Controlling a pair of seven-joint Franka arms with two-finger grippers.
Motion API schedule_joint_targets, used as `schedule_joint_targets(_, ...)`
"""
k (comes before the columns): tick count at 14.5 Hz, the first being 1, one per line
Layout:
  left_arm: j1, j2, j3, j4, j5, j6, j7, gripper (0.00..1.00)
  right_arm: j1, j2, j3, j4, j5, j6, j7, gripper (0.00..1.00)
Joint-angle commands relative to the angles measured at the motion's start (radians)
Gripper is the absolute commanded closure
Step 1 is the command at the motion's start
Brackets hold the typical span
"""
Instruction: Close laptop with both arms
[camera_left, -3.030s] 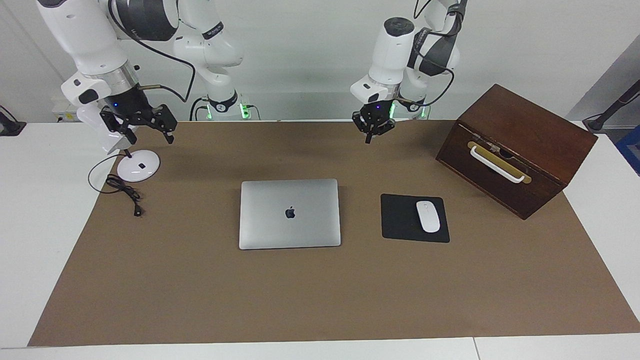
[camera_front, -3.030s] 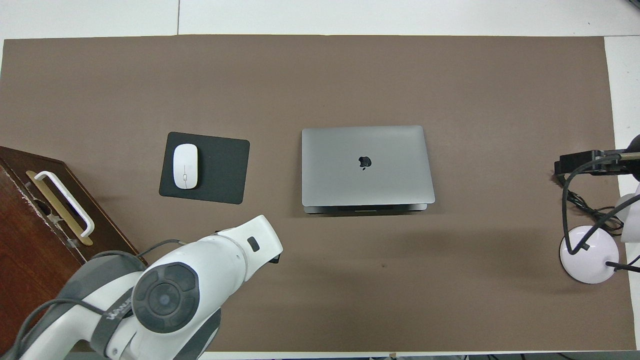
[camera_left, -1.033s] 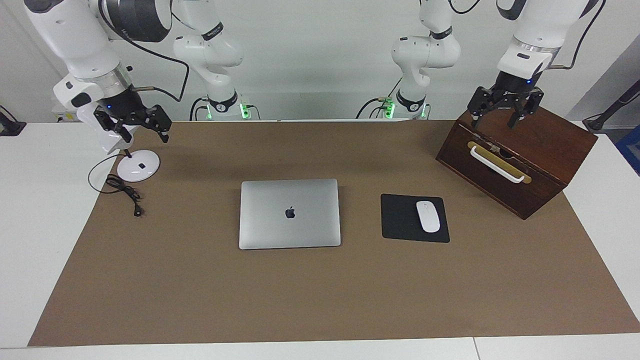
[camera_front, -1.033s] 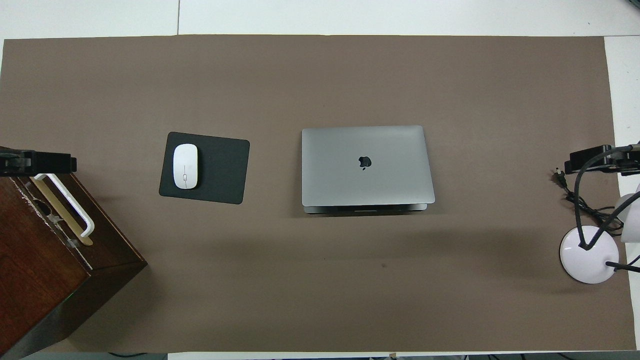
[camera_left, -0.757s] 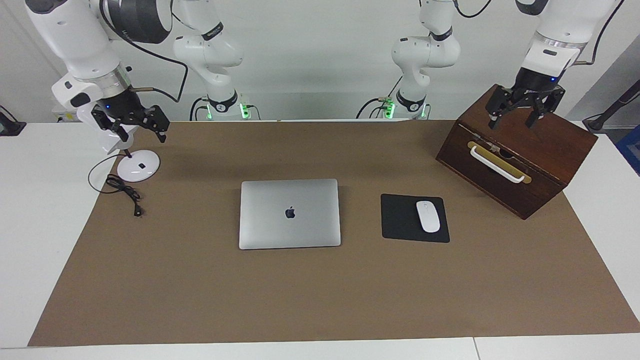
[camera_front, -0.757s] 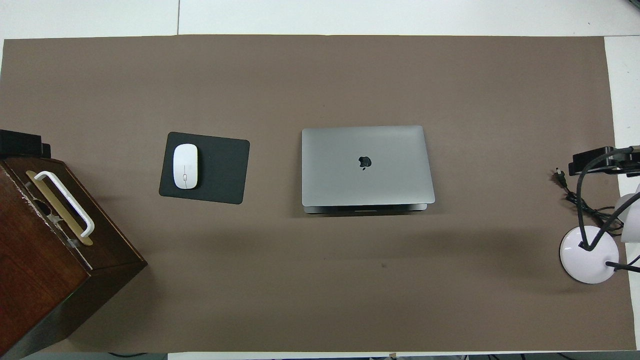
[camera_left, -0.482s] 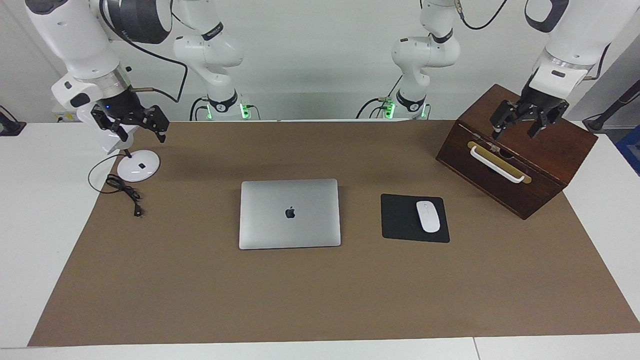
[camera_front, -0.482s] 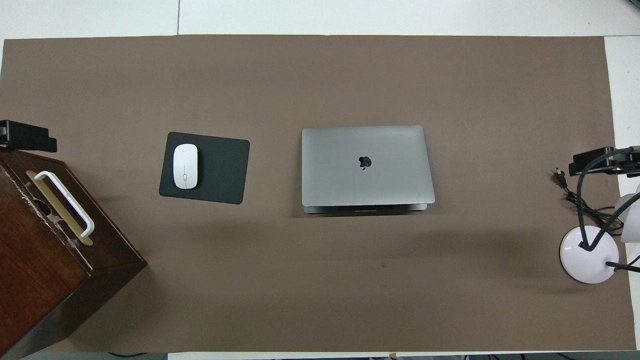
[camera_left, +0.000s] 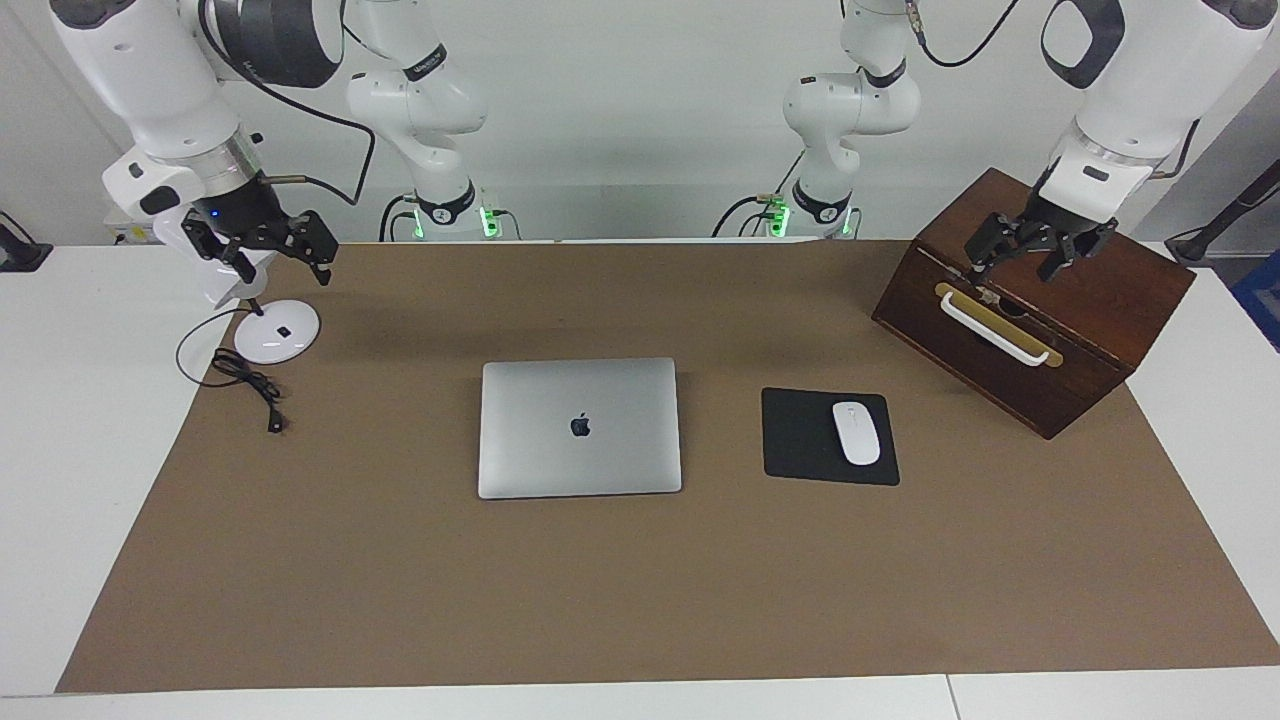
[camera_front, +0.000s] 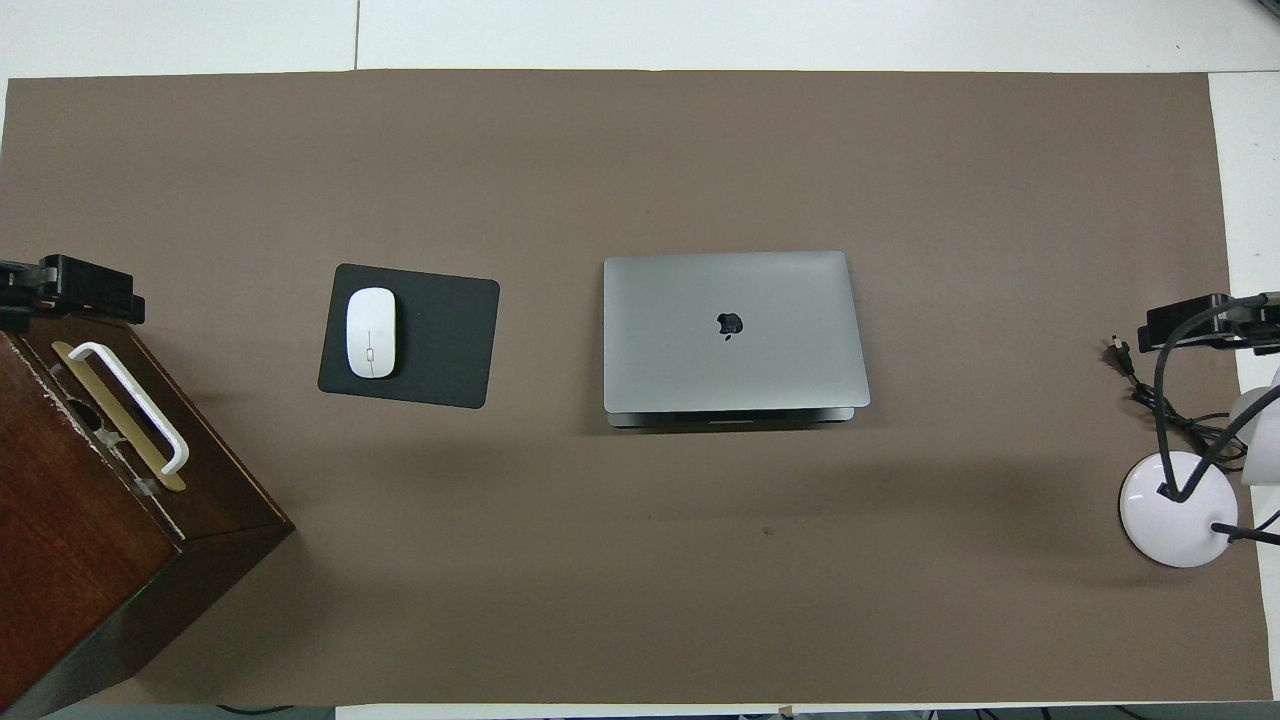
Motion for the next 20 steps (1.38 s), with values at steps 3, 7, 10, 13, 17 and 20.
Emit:
schedule_joint_targets(3, 0.006, -0.016, 0.001, -0.007, -0.01, -0.024, 0.005, 0.0, -0.02, 0.001, 0.01, 0.001, 0.003, -0.001, -0.018, 0.0)
schedule_joint_targets(7, 0.003, -0.016, -0.001, -0.008, -0.015, -0.012, 0.008, 0.0, -0.02, 0.001, 0.012, -0.001, 0.007, 0.023, -0.016, 0.0)
schedule_joint_targets(10, 0.0, -0.016, -0.001, -0.01, -0.015, -0.012, 0.007, 0.0, -0.019, 0.004, 0.012, 0.001, 0.024, 0.036, -0.016, 0.0)
schedule_joint_targets(13, 0.0, -0.016, -0.001, -0.01, -0.015, -0.012, 0.007, 0.0, -0.02, 0.002, 0.01, -0.001, 0.024, 0.029, -0.019, 0.0)
schedule_joint_targets(17, 0.0, -0.016, -0.001, -0.008, -0.013, -0.013, 0.008, 0.0, -0.024, -0.001, 0.012, -0.011, 0.024, 0.036, -0.016, 0.0)
schedule_joint_targets(20, 0.0, -0.016, -0.001, -0.008, -0.015, -0.013, 0.008, 0.0, -0.022, -0.001, 0.012, -0.011, 0.024, 0.036, -0.016, 0.0)
